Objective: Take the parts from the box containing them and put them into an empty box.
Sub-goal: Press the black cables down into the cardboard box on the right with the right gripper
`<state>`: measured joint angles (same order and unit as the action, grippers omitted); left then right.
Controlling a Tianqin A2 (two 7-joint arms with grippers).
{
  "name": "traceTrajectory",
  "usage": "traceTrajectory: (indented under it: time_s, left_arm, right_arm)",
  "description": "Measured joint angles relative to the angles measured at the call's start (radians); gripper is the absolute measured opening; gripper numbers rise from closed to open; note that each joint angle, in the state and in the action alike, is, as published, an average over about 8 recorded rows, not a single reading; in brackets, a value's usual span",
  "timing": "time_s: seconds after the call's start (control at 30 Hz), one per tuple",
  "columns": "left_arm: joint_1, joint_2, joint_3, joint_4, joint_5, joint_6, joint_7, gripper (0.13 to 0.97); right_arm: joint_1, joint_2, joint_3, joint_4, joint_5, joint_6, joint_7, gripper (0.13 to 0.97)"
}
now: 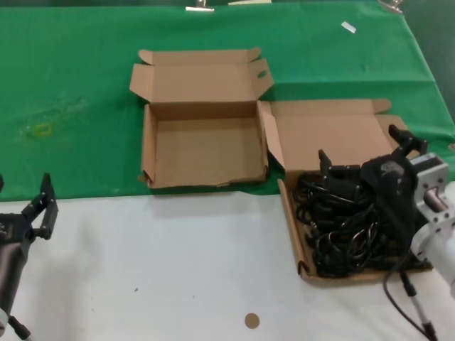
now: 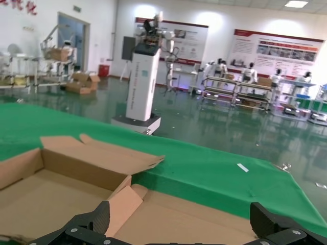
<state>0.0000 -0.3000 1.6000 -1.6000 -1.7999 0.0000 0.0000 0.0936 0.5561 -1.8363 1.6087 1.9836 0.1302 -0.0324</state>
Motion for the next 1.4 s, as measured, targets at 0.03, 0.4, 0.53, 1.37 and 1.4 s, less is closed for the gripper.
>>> traceTrajectory:
  time_s: [0.03,0.4,0.53,1.37,1.4]
  left_arm:
    - [0.000,0.000,0.000,0.000,0.000,0.000,0.000,0.551]
    - [0.000,0.000,0.000,0.000,0.000,0.000,0.000,0.377]
    - [0.000,0.000,0.000,0.000,0.000,0.000,0.000,0.306]
    - [0.000,0.000,0.000,0.000,0.000,0.000,0.000,0.144]
    - [0.000,0.000,0.000,0.000,0.000,0.000,0.000,0.144]
  right_arm:
    - [0.008,0.024,-0.018,0.002,0.019,0.007,-0.006,0.966]
    - [0.126,0.276,-0.214,0.010,0.151,-0.005,-0.048,0.966]
    - [0.180,0.353,-0.268,-0.007,0.137,-0.065,-0.035,0.966]
    - [0.395,0.570,-0.184,-0.138,-0.129,-0.900,-0.123,0.966]
    - [0.405,0.571,-0.181,-0.147,-0.137,-0.936,-0.138,0.966]
